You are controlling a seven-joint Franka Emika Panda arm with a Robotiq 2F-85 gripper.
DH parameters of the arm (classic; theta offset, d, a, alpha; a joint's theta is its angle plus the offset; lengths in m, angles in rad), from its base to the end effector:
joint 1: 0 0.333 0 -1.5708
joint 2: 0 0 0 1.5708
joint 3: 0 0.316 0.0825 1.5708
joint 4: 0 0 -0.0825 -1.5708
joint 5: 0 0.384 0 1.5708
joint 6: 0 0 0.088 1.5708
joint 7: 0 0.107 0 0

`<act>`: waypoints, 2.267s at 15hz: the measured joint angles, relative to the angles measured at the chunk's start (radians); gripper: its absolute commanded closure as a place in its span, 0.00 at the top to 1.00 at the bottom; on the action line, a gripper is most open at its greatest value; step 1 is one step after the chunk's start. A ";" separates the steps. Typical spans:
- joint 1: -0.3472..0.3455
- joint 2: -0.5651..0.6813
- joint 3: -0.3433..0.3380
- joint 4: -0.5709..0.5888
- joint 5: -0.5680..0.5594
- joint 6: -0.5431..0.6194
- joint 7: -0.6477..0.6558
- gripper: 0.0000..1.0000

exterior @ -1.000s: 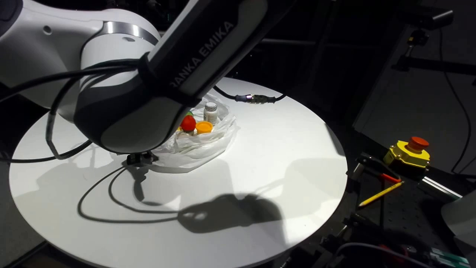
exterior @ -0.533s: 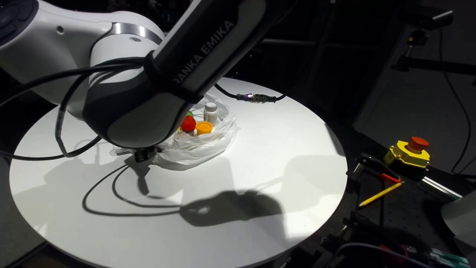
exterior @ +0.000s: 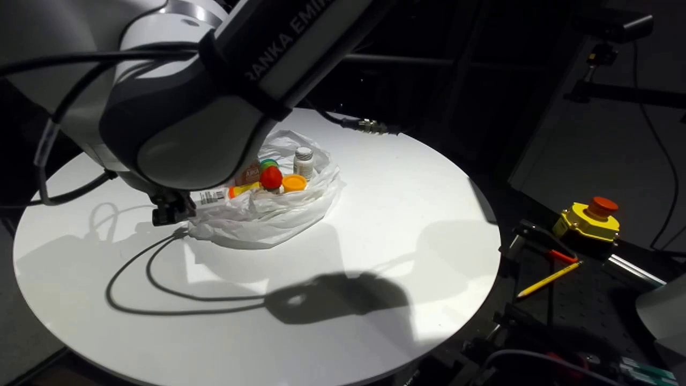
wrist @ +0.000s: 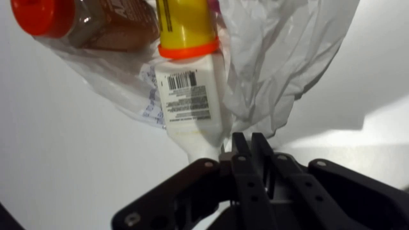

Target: Pick up the bottles and small containers from the table and put them in the plastic bag.

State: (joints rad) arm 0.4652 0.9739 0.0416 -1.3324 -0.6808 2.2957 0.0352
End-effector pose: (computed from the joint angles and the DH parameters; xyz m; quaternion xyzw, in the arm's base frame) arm 0.6550 0.3401 0.1415 0.8725 0.4298 0.0593 0.2249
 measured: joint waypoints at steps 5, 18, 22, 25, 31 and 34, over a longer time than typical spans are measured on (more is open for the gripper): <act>-0.001 -0.129 -0.020 -0.162 -0.006 0.163 0.127 0.36; -0.003 -0.224 -0.011 -0.248 0.136 -0.114 0.197 0.78; 0.000 -0.209 -0.016 -0.244 0.129 -0.108 0.199 1.00; 0.003 -0.185 -0.020 -0.228 0.094 -0.087 0.199 1.00; 0.002 -0.110 -0.038 -0.163 0.072 -0.070 0.198 0.95; -0.003 -0.074 -0.052 -0.126 0.072 -0.070 0.198 0.62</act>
State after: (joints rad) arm 0.4622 0.8998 -0.0100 -1.4587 -0.6090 2.2262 0.2327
